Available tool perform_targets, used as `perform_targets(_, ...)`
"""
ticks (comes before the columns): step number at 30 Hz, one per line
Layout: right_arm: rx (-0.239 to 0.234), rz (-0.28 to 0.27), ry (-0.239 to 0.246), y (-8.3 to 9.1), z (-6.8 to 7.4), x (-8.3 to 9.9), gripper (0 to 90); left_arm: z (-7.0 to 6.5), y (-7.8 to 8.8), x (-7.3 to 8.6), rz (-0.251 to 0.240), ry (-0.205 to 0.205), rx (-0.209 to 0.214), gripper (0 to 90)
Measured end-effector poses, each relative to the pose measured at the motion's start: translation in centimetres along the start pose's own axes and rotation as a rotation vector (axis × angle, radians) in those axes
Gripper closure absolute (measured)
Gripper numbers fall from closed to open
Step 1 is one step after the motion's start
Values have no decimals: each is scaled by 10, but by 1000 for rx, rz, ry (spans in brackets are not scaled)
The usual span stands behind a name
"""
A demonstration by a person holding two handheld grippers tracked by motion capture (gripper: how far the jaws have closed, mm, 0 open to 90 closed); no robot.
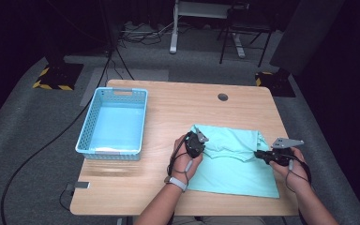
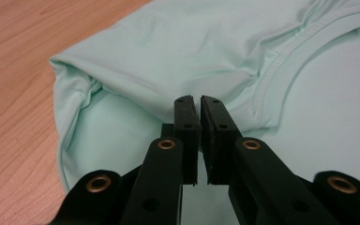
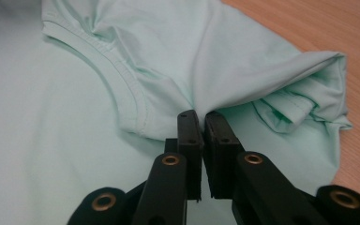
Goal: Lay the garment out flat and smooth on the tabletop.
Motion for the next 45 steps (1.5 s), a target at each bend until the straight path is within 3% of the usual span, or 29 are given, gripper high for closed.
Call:
perform_targets(1,2,-3,-2,1,-1,-1,863,2,-1,0,11,48,16,825)
perform_targets(2,4,-5,-8,1,-3,-1,861,4,-3,-1,4,72,15,624)
perform_targets(3,4,-5,-11,0,-4,0,859,8,-7,-1,-12,92,-4,494)
perform_targets(4,5,-5,-15,0,-5,0,858,10,-8,-1,-6,103,-6,429)
perform_targets(7,3,-9,-17,-1,-5,0,857,10,-15,-2,-4,116,23,379)
perform_targets(9,4,-11,-19,-2,-5,0,855,8,-18,-2,11,83,31,467)
perform_targets(11,2,-16,-22,-2,-5,0,855,5,-20,-1,18,47,46,658)
perform_targets(14,4,-24,-23,0,-4,-1,854,1,-15,0,12,36,76,859)
perform_targets(24,22,-55,-21,12,-9,-5,855,-4,15,-13,-47,-3,41,873)
perform_targets(28,26,-64,-9,16,-9,-11,855,-4,18,-16,-48,-17,39,871)
perform_targets(32,22,-69,2,17,-11,-19,854,-4,16,-20,-44,-23,63,870)
perform_targets(37,7,-70,15,16,-16,-30,854,4,14,-31,-31,-35,69,871)
perform_targets(40,-5,-63,25,12,-24,-46,858,17,9,-47,-22,-41,84,873)
perform_targets(42,-4,-76,14,6,-41,-72,863,43,6,-73,-74,12,141,876)
perform_targets(43,13,-95,-10,3,-56,-89,862,62,6,-88,-108,42,100,873)
perform_targets(44,43,-117,-41,-1,-72,-104,814,82,11,-102,-147,70,27,832)
perform_targets(45,77,-145,-92,-3,-88,-116,639,96,20,-110,-170,129,-25,739)
Point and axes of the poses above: each handheld gripper's, and its own axes: y roughly backward along the jaws, x roughly out of its underside, z roughly to its left, the point moved 6 cm from there along -y, roughly forward along the jaws, and after that the axes turned 10 degrees about z, right-handed, at the moved point
